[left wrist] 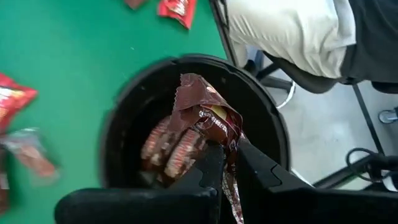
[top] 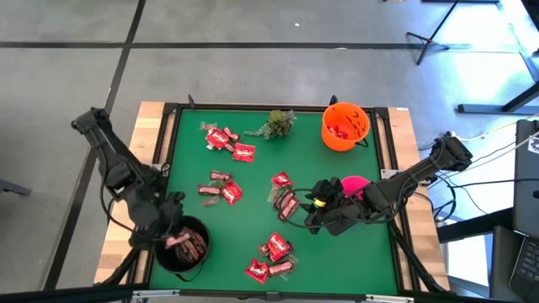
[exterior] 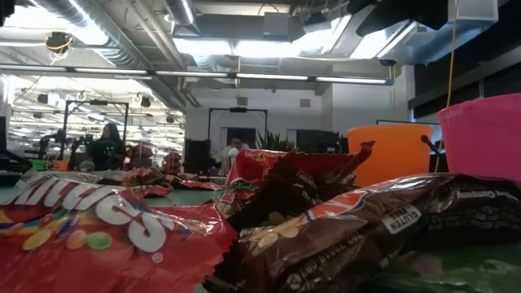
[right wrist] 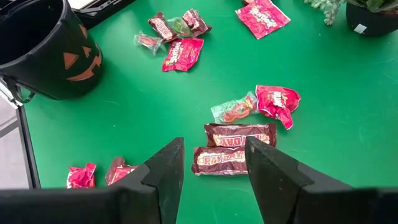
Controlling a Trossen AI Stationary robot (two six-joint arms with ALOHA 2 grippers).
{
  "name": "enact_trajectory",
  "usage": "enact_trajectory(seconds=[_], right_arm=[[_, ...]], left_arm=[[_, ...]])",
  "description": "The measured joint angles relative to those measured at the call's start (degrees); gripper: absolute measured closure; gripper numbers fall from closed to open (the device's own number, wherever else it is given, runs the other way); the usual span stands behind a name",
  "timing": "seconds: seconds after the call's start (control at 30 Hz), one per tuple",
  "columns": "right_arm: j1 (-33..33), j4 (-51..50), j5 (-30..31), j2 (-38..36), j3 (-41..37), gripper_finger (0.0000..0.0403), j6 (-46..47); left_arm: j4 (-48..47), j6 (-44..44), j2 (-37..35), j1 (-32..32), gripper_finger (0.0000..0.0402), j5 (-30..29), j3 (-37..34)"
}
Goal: Sort candy
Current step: Put the brown chocolate bar into the black bucket
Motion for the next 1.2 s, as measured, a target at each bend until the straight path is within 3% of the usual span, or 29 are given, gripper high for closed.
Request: enact_trajectory(seconds=[0.1,0.23,0.43,0.6,0.73,0.93,1.07,1.2], right_arm=[[0.0,0.04,0.0,0.0,0.0,0.0237,0.3],[0.0,0.11,-0.54,0.0,0.0,0.0237,0.7],[-0.04,0.93,-0.92,0.0,0.0,0.0237,0.49],[0.1,4.93,-2.41,0.54,0.0,0.0237,-4.78],[1.29,11.25,-3.75,2.33,0.04,0.0237,-12.23],[2.73,10.53,-3.72,6.95,0.07,0.0237,-11.57],[1.51,6.46,-6.45,11.31,0.04,0.0237,-7.44],[-0.19,5.05,-10.83,15.33,0.04,0.0237,-10.66]], left_arm=[[-0.1,-1.86,1.78,-0.82,0.0377,1.63,0.0],[-0.4,-2.58,3.44,-1.0,0.0335,5.37,0.0],[-0.85,-2.39,3.61,0.19,0.0265,4.5,0.0],[-0.97,-2.17,2.62,2.67,0.0247,4.22,0.56],[-1.01,3.81,2.43,3.78,0.0249,-1.21,3.24],[3.34,17.87,2.55,4.3,0.025,-17.76,3.93],[4.47,22.76,2.93,6.57,0.025,-20.34,3.91],[4.14,24.01,2.87,9.93,0.025,-19.71,3.91]])
